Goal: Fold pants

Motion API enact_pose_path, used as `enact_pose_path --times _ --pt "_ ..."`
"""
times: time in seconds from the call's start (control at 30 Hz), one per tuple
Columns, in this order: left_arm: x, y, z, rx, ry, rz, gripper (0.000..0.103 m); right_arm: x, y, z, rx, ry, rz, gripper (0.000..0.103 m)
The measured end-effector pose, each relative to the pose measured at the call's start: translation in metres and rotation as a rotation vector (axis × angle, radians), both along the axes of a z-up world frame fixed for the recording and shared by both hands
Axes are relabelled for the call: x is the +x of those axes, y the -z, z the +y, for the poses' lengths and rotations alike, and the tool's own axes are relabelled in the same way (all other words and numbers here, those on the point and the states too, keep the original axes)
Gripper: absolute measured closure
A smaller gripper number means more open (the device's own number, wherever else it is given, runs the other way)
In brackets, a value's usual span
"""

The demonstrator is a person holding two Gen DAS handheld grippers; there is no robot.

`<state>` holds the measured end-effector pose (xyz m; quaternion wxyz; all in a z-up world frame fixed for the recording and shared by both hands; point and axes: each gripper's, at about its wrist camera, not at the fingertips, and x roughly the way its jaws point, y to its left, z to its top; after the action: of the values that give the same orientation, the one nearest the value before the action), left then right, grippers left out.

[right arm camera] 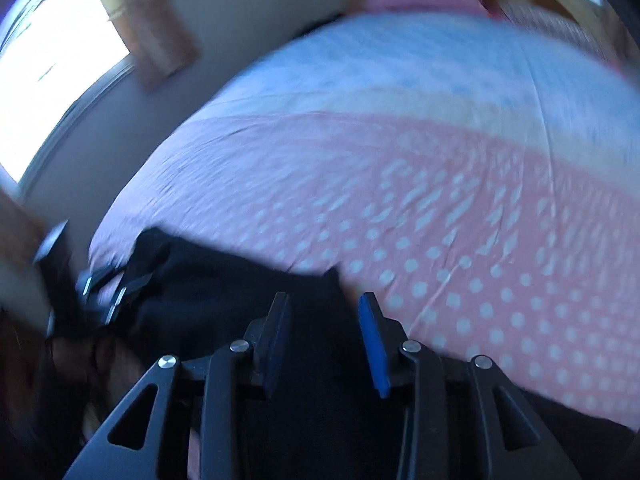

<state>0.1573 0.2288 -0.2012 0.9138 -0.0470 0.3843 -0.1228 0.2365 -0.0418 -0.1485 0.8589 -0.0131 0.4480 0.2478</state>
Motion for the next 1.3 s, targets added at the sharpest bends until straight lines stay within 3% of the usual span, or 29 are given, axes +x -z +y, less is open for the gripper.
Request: enact_pose_path --times 0.1,0.2,0.3,0.4,0.47,0.5,0.6,0.7,0.8,0.9,0.97,1.0,1.03,1.07,1.17,1.3 --pt "-0.001 -0.001 -0.001 0.006 -0.008 -0.002 0.035 -0.054 -0.007 0.014 -0.066 -0.147 -0.079 0.066" --pt "0.0 -0.002 0.0 0.015 -0.008 0.008 0.038 -0.102 0.008 0.037 -0.168 -0.288 -0.126 0.066" --pt "0.001 -0.004 0.002 0.001 -0.007 0.026 0.046 -0.12 0.031 0.048 -0.286 -0.317 -0.159 0.066" --pt "-0.001 -0.004 -0.001 0.002 0.0 0.025 0.055 -0.118 0.047 0.051 -0.33 -0.315 -0.164 0.066" --pt "-0.003 -0.007 -0.004 -0.019 0.019 0.019 0.082 -0.113 0.049 0.046 -0.314 -0.293 -0.163 0.084" --pt "-0.004 -0.008 -0.004 -0.022 0.014 0.015 0.082 -0.112 0.046 0.045 -0.311 -0.287 -0.169 0.1" --pt "-0.007 -0.016 -0.006 0.027 0.024 -0.007 0.083 -0.121 0.031 0.048 -0.303 -0.293 -0.216 0.1" --pt "-0.011 -0.022 0.006 -0.009 0.035 -0.003 0.082 -0.132 0.023 0.056 -0.315 -0.317 -0.245 0.1" --pt "-0.008 -0.014 0.02 -0.039 0.034 0.038 0.082 -0.133 0.047 0.064 -0.358 -0.342 -0.211 0.1" --pt "-0.009 -0.005 0.02 -0.032 0.046 0.041 0.081 -0.141 0.059 0.065 -0.395 -0.329 -0.284 0.1" --pt "-0.009 -0.008 0.019 -0.009 0.054 0.039 0.068 -0.138 0.053 0.058 -0.356 -0.309 -0.269 0.097" --pt "-0.011 -0.011 0.021 0.012 0.047 0.027 0.064 -0.137 0.051 0.055 -0.355 -0.307 -0.267 0.085" --pt "-0.015 -0.014 0.022 0.028 0.035 0.008 0.053 -0.138 0.046 0.047 -0.357 -0.291 -0.273 0.068" --pt "-0.017 -0.016 0.023 0.043 0.026 -0.005 0.047 -0.137 0.043 0.043 -0.348 -0.282 -0.278 0.061" --pt "-0.024 -0.028 0.032 0.119 0.002 -0.059 0.045 -0.141 0.022 0.005 -0.27 -0.219 -0.307 0.059" --pt "-0.029 -0.045 0.047 0.14 -0.07 -0.119 0.037 -0.148 -0.005 -0.057 -0.205 -0.053 -0.346 0.059"
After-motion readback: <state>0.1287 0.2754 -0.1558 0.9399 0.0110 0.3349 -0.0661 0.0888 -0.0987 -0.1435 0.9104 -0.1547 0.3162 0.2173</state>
